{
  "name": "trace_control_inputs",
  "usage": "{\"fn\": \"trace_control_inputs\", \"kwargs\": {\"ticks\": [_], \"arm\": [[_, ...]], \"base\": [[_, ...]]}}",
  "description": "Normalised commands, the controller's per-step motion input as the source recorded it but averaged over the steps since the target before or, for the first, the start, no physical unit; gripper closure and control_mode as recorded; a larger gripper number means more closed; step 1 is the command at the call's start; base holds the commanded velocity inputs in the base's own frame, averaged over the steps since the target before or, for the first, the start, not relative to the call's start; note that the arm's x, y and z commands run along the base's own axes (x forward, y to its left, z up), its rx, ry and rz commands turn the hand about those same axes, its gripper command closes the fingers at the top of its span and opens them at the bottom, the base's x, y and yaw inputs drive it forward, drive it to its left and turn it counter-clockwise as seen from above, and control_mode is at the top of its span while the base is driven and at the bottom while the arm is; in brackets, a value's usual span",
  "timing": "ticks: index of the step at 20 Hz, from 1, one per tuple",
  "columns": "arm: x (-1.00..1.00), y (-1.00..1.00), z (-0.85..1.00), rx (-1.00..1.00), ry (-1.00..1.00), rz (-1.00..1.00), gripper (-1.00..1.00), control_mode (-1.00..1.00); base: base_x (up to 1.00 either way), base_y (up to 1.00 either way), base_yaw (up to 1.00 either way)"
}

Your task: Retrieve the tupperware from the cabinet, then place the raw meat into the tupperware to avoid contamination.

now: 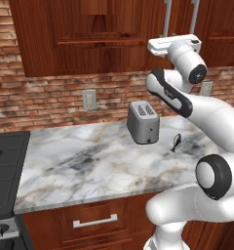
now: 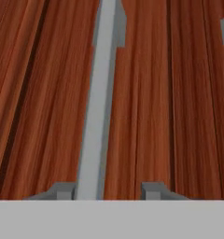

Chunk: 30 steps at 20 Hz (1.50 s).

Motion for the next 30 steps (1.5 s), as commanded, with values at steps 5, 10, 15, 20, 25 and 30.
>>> {"fn": "trace_control_inputs", "kwargs": {"ticks": [5, 10, 15, 20, 25, 30], "arm": [[-0.03, 0.62, -0.09, -0.05, 0.06, 0.00, 1.00, -1.00], [-0.01, 0.60, -0.11, -0.05, 0.06, -0.01, 1.00, -1.00], [-0.49, -0.07, 0.01, -0.01, 0.09, -0.03, 1.00, -1.00], [-0.99, -0.07, -0.01, -0.06, 0.10, -0.04, 1.00, -1.00], [-1.00, 0.09, -0.14, -0.12, 0.21, 0.00, 1.00, -1.00], [-1.00, 0.16, -0.24, -0.13, 0.23, 0.00, 1.00, -1.00]], "base": [[0.00, 0.00, 0.00], [0.00, 0.00, 0.00], [0.00, 0.00, 0.00], [0.00, 0.00, 0.00], [0.00, 0.00, 0.00], [0.00, 0.00, 0.00]]}}
